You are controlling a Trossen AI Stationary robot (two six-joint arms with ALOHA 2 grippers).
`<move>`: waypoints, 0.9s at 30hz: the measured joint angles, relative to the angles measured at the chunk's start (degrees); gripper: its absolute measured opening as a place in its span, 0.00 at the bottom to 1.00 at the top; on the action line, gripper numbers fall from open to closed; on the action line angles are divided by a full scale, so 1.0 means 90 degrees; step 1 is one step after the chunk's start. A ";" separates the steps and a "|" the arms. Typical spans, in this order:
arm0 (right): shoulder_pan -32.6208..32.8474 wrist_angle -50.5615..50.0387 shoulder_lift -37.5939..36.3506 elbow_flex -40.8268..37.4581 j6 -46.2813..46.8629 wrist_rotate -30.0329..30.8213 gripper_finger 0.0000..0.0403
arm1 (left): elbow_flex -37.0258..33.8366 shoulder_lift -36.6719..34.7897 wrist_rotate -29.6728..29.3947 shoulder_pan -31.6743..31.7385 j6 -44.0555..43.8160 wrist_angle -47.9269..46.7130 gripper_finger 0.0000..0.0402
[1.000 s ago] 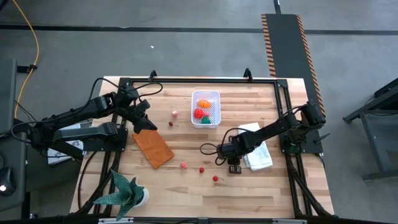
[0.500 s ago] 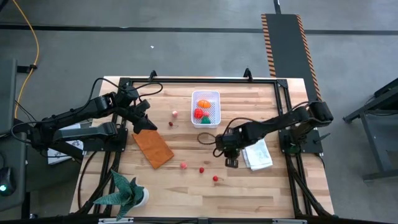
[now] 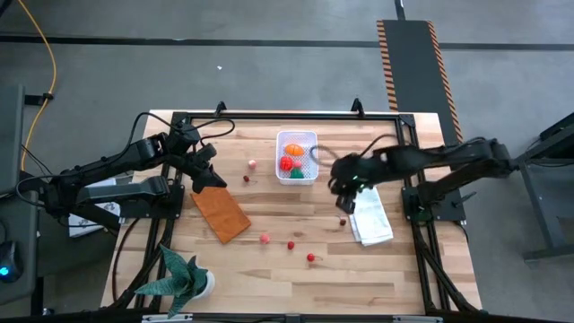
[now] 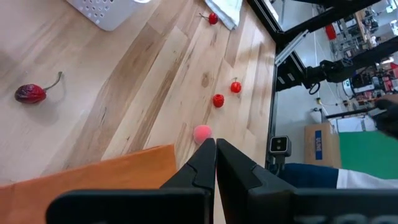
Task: Pick and placing Produce into tupperware
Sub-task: Put the black cherry into the white bin
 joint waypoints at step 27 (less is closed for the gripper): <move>-0.1763 0.0061 -0.2582 0.0000 -0.0559 0.0257 0.25 | 0.0000 0.0000 -0.0467 -0.0002 -0.0456 0.0058 0.01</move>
